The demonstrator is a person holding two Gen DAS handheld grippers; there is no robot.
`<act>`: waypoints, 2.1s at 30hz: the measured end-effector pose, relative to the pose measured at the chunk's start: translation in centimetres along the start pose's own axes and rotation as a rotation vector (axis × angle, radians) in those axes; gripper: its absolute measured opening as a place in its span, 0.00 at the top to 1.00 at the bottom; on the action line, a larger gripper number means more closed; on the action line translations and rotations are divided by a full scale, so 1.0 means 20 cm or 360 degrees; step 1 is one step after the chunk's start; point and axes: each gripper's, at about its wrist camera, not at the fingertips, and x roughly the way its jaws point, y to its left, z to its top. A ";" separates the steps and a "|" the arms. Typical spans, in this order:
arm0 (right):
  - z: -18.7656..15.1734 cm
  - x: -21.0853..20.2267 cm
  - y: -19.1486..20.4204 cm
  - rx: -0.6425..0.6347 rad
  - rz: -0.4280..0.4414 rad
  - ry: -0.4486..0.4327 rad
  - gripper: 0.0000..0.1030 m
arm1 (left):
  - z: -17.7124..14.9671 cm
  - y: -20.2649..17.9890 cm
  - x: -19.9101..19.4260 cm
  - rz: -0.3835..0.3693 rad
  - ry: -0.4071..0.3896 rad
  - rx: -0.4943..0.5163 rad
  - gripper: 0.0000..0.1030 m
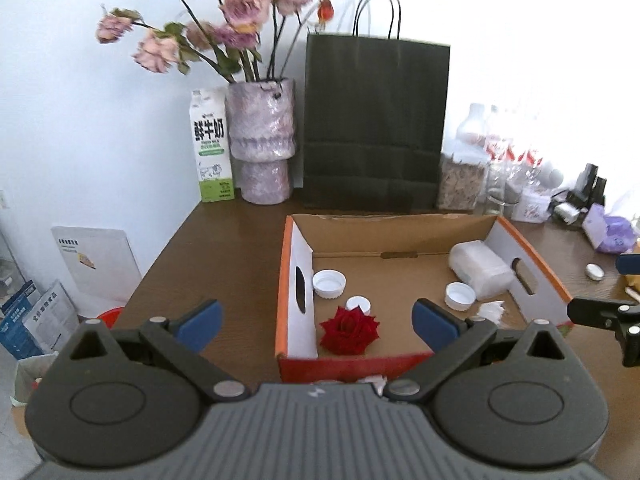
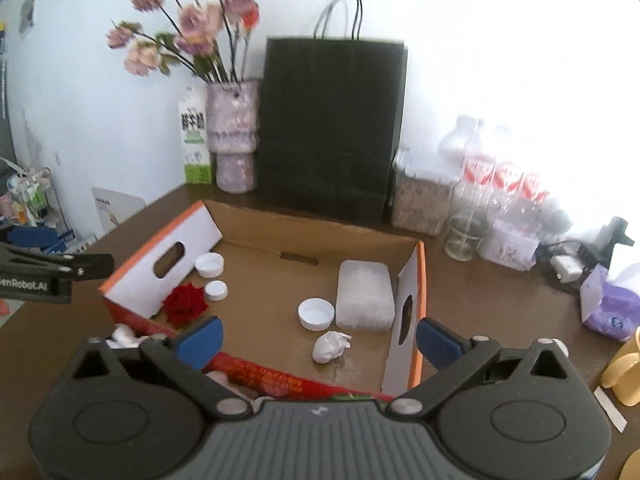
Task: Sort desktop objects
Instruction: 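Lift both open tools out of the box back toward the table, then grasp the crumpled white tissue with the left tool while the right tool grasps the clear mesh bath puff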
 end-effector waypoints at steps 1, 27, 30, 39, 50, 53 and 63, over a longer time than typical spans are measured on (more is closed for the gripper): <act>-0.02 -0.03 0.01 -0.0004 0.0002 -0.0018 0.00 | -0.02 0.01 -0.03 -0.0004 -0.0017 -0.0002 0.00; -0.58 -0.19 -0.02 0.0247 -0.0142 -0.0078 0.00 | -0.46 0.11 -0.17 0.0153 -0.0059 -0.0123 0.00; -0.58 -0.14 -0.07 0.0264 -0.0166 -0.0056 0.00 | -0.44 0.09 -0.13 0.0135 -0.0045 -0.0109 0.00; -0.56 0.05 -0.18 0.0289 -0.0195 0.0026 0.00 | -0.37 -0.02 0.04 0.0105 0.0001 -0.0032 0.00; -0.53 0.21 -0.20 0.0244 -0.0099 0.0089 0.07 | -0.34 -0.10 0.23 0.0059 0.0063 0.0010 0.00; -0.53 0.25 -0.19 0.0218 -0.0064 0.0102 0.09 | -0.33 -0.11 0.27 0.0049 0.0075 0.0012 0.00; -0.54 0.30 -0.18 0.0232 0.0054 0.0154 0.41 | -0.34 -0.12 0.35 -0.0025 0.0151 0.0011 0.31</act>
